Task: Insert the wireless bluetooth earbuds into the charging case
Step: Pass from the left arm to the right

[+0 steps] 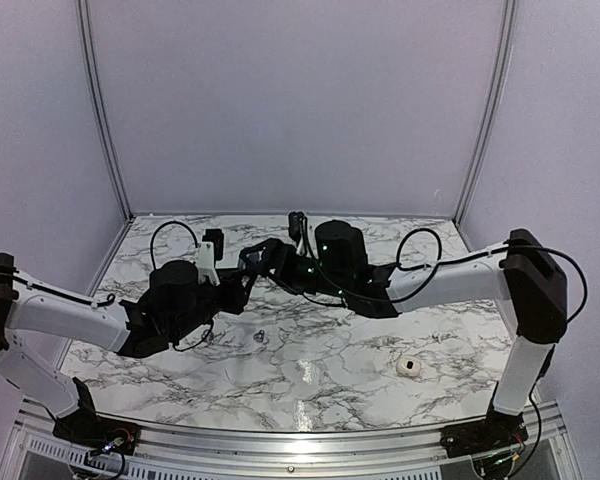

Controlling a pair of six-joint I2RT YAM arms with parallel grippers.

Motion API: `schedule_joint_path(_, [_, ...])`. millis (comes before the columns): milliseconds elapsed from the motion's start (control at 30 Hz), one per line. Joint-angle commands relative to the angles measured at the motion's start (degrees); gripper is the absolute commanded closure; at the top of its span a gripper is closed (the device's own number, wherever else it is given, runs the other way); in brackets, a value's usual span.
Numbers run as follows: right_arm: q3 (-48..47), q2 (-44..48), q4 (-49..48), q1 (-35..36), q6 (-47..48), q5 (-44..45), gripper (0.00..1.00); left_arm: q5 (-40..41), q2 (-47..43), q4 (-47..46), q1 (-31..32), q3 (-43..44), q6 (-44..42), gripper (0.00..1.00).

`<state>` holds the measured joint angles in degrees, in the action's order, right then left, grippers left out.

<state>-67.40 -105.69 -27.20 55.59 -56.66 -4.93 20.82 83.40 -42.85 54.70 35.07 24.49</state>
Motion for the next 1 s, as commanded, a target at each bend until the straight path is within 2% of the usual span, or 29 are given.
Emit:
schedule_joint_path(0, [1.3,7.0,-1.4,-3.4,9.6,-2.9,0.09,-4.0,-4.7,-1.1,-0.5,-2.5,-2.5,0.76])
schedule_joint_path(267, [2.5,17.8,13.3,-6.8,40.3,-5.3,0.03,-16.8,-12.1,5.4,-1.7,-4.8,-4.6,0.77])
schedule_joint_path(367, [5.7,21.8,16.0,-7.3,48.3,-8.7,0.01,-25.0,-14.7,10.6,-1.9,-3.0,-6.7,0.77])
schedule_joint_path(467, [7.2,25.2,19.6,-7.4,54.8,-11.5,0.01,-28.8,-16.6,17.4,-1.9,-1.0,-8.9,0.77])
schedule_joint_path(600, [9.7,29.4,23.1,-7.4,60.0,-17.0,0.01,-33.4,-18.9,26.0,-1.8,2.1,-12.0,0.77])
schedule_joint_path(767, [18.4,37.1,15.4,-7.4,58.5,-23.9,0.01,-36.4,-19.5,36.7,-1.9,6.3,-16.8,0.77])
schedule_joint_path(867, [19.3,37.8,16.3,-7.3,60.1,-30.4,0.02,-40.9,-19.4,38.2,-1.9,7.3,-17.8,0.80])
schedule_joint_path(967, [18.4,36.3,18.0,-6.7,61.4,-36.6,0.08,-45.1,-18.9,38.0,-1.9,7.7,-18.0,0.80])
